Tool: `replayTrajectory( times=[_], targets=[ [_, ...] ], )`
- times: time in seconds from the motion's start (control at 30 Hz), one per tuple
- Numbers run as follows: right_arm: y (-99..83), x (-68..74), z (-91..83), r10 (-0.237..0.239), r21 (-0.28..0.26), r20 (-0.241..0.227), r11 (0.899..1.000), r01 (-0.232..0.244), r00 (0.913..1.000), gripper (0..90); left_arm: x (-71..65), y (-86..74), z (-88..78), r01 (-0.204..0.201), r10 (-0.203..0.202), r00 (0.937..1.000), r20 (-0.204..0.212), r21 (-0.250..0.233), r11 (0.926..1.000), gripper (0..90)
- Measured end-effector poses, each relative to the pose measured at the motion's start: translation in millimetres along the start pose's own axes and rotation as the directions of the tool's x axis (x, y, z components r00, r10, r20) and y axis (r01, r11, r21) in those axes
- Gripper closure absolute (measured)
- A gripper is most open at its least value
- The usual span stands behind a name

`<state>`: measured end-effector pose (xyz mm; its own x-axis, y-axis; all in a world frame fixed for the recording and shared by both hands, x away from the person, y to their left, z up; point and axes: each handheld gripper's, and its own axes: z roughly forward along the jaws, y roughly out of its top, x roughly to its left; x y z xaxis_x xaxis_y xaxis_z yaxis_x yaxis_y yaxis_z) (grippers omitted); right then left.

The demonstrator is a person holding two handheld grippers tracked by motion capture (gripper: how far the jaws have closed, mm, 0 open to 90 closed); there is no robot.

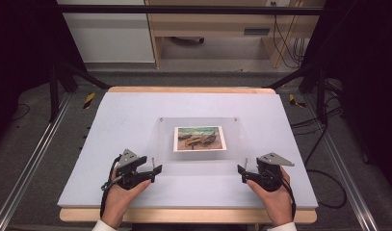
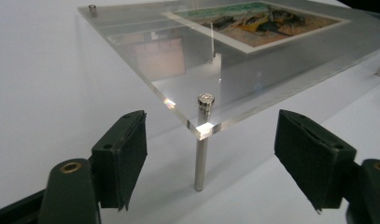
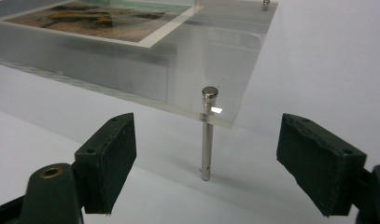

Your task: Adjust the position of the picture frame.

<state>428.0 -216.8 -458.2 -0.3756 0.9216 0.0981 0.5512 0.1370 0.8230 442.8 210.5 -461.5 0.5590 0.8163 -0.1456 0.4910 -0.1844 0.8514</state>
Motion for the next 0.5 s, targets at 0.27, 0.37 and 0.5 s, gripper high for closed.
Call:
replayTrajectory(
  times=[0.27, 0.37, 0.5],
  targets=[
    [2.3, -0.3, -5.2, -0.02, -0.032, -0.009, 0.999, 0.02, 0.9998, 12.9, 6.7, 7.8, -11.6, 0.022, -0.021, 0.9996, 0.016, -0.056, 0.9982, 14.4],
    [3.2, -0.3, -6.4, -0.026, -0.043, -0.01, 0.999, 0.026, 0.9996, 12.7, 7.7, 8.9, -13.0, 0.024, -0.022, 0.9994, 0.026, -0.066, 0.9975, 13.3],
    [4.8, -0.3, -8.5, -0.032, -0.063, -0.016, 0.997, 0.031, 0.9994, 12.2, 8.8, 10.0, -14.2, 0.034, -0.031, 0.9988, 0.039, -0.075, 0.9966, 12.6]
  ],
)
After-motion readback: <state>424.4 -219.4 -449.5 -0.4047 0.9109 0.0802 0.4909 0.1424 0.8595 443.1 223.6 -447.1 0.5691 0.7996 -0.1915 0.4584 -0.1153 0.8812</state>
